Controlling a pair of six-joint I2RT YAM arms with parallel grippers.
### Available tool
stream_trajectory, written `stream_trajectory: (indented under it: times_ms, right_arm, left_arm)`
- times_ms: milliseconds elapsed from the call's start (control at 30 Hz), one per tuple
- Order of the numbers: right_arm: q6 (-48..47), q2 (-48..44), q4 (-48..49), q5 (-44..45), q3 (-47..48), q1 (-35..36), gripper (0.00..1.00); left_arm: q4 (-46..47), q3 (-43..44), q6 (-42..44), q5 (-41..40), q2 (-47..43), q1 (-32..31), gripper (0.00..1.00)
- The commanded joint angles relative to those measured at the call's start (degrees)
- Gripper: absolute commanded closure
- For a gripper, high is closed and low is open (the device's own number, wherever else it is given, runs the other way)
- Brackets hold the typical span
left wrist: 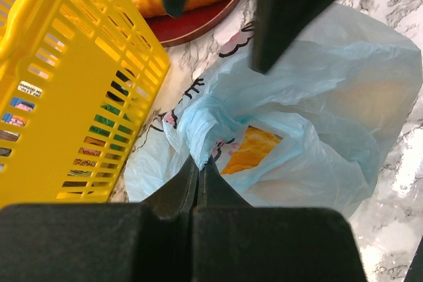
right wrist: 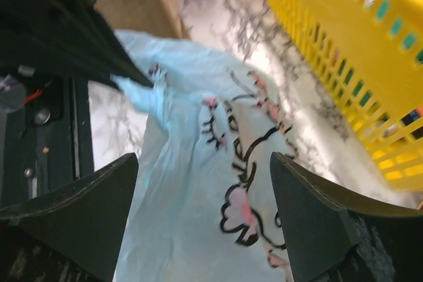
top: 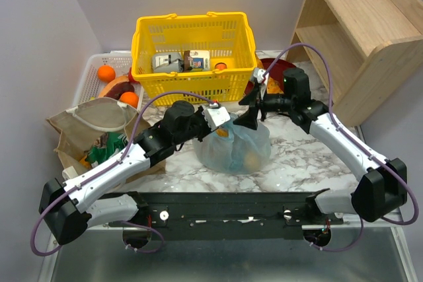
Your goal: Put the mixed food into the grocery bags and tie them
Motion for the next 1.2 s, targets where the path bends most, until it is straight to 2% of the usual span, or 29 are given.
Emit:
stream_trajectory:
  times_ms: [0,167,333,467,567,600,667,700,733,767,900,1167]
  right_arm:
    - [-2.7,-2.2,-3.2,-3.1,-2.7,0.6,0.00]
    - [-2.7,-2.0,-1.6,12.0,-6.4,5.7,0.00]
    - [-0.7,-2.7,5.5,25.7,-10.2,10.8,0.00]
    - [0.0,-1.9,8.9,33.2,-11.7,12.5,0.02]
    - [0.5,-1.2,9.1,37.9,-11.9,12.5,0.14]
    - [0.7,-1.0,9.1,38.8,-11.7,12.7,0.32]
    - [0.8,-0.6,8.6,41.3,-11.2,12.6,0.45]
    - [0.8,-0.6,7.5,42.1,-11.1,12.6,0.62]
    - [1.2,-0.9,6.9,43.6,-10.9,12.6,0.74]
    - [1.5,-1.5,6.4,44.1,-10.9,12.6,0.81]
    - [2.7,-4.8,0.4,45.5,-10.3,12.9,0.92]
    - [8.8,-10.7,-13.3,43.5,-7.3,14.5,0.99]
  left_arm:
    - [0.3,0.0,0.9,-1.5,-1.0,-0.3,1.00]
    - [0.2,0.5,0.1,-1.2,-0.3,-0.3,1.00]
    - [0.4,0.4,0.0,-0.9,-0.3,-0.3,1.00]
    - [0.7,0.2,0.0,-0.9,-0.6,-0.2,1.00]
    - [0.7,0.1,0.1,-1.3,-1.0,-0.3,1.00]
    - [0.8,0.1,0.2,-1.4,-1.1,-0.2,1.00]
    - [0.9,0.0,0.3,-1.6,-1.3,-0.3,1.00]
    - [1.0,-0.1,0.6,-2.1,-1.4,-0.3,1.00]
    - [1.0,-0.3,0.7,-2.3,-1.5,-0.3,1.00]
    - [1.1,-0.3,0.8,-2.6,-1.7,-0.3,1.00]
    - [2.9,-1.3,1.5,-5.6,-1.7,-0.6,1.00]
    - [7.3,-1.9,4.4,-21.7,0.8,-5.0,1.00]
